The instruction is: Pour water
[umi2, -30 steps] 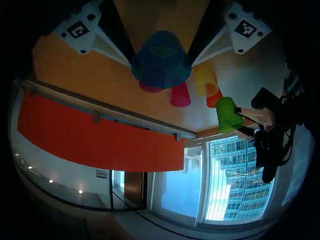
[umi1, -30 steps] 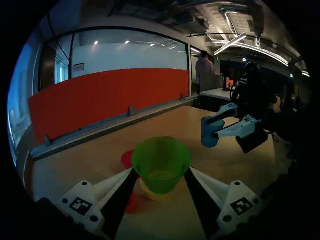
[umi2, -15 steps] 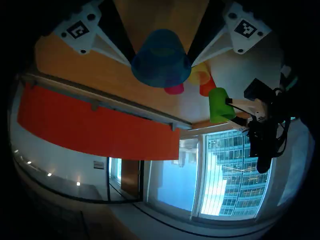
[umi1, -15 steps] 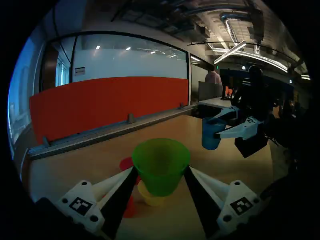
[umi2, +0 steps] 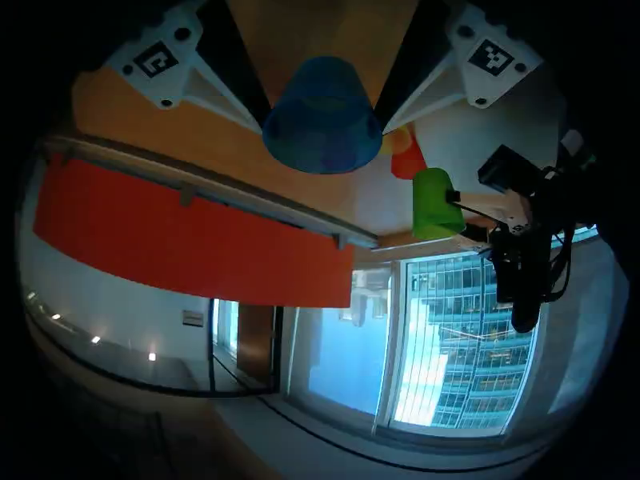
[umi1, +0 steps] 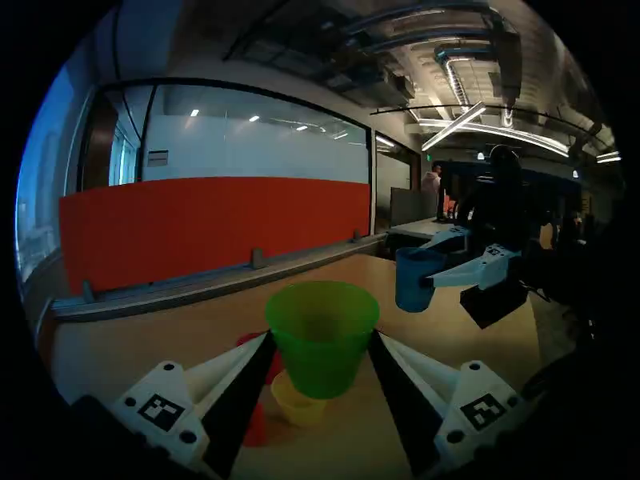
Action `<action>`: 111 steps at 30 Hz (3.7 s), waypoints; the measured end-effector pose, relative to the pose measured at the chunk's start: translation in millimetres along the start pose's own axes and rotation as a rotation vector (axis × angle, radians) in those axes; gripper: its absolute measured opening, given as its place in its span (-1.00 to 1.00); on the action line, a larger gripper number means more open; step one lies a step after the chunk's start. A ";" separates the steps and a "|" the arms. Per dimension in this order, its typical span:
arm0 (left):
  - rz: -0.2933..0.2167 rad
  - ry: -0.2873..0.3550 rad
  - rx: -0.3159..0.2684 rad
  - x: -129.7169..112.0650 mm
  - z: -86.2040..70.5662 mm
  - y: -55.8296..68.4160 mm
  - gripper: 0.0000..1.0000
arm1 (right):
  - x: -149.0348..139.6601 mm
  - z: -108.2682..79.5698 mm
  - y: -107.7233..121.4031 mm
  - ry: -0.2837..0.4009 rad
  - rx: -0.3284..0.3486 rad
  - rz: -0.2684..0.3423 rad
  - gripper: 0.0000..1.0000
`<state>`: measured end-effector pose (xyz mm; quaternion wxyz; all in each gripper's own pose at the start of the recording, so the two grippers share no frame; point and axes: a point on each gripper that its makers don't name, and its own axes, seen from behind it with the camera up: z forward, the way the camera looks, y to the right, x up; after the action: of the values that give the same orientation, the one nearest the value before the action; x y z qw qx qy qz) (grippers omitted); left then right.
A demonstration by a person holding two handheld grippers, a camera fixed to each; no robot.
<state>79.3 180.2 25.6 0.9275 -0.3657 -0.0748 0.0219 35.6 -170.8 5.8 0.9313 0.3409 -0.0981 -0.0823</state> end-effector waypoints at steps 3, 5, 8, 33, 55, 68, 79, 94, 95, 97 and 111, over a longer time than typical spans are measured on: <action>0.000 0.012 -0.008 2.1 -0.9 1.4 0.66 | 2.3 0.4 -0.8 0.003 0.000 -0.002 0.80; 0.002 0.015 -0.010 2.3 -1.0 1.8 0.66 | 3.8 0.5 -1.1 0.005 -0.001 -0.005 0.80; 0.007 0.016 -0.015 2.6 -1.6 2.6 0.66 | 6.2 0.6 -2.5 0.007 0.001 -0.009 0.80; 0.054 -0.010 -0.116 -15.9 -3.3 34.4 0.65 | 31.6 -0.8 -15.6 0.059 0.028 -0.076 0.80; 0.072 0.002 -0.174 -18.1 -4.0 56.2 0.64 | 68.8 5.5 -22.8 0.099 0.028 -0.215 0.80; 0.064 0.016 -0.188 -17.6 -1.6 60.8 0.64 | 84.0 9.4 -27.9 0.108 0.027 -0.321 0.80; 0.060 0.024 -0.195 -17.2 -0.5 63.7 0.64 | 101.3 16.6 -34.8 0.120 0.025 -0.435 0.80; 0.066 0.032 -0.193 -12.2 1.7 64.8 0.64 | 125.4 27.7 -42.5 0.138 0.018 -0.612 0.80; 0.066 0.033 -0.192 -11.9 1.7 64.7 0.64 | 126.8 28.4 -43.0 0.140 0.017 -0.622 0.80; 0.066 0.033 -0.192 -11.3 1.5 64.7 0.64 | 129.4 30.0 -43.9 0.142 0.015 -0.645 0.80; 0.076 0.040 -0.197 -10.8 0.7 66.6 0.64 | 146.0 38.8 -51.0 0.168 0.001 -0.770 0.80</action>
<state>69.5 228.3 -20.7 0.8867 -0.4583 -0.0442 0.0423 163.1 -265.4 20.1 0.8370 0.3588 0.1134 -0.3972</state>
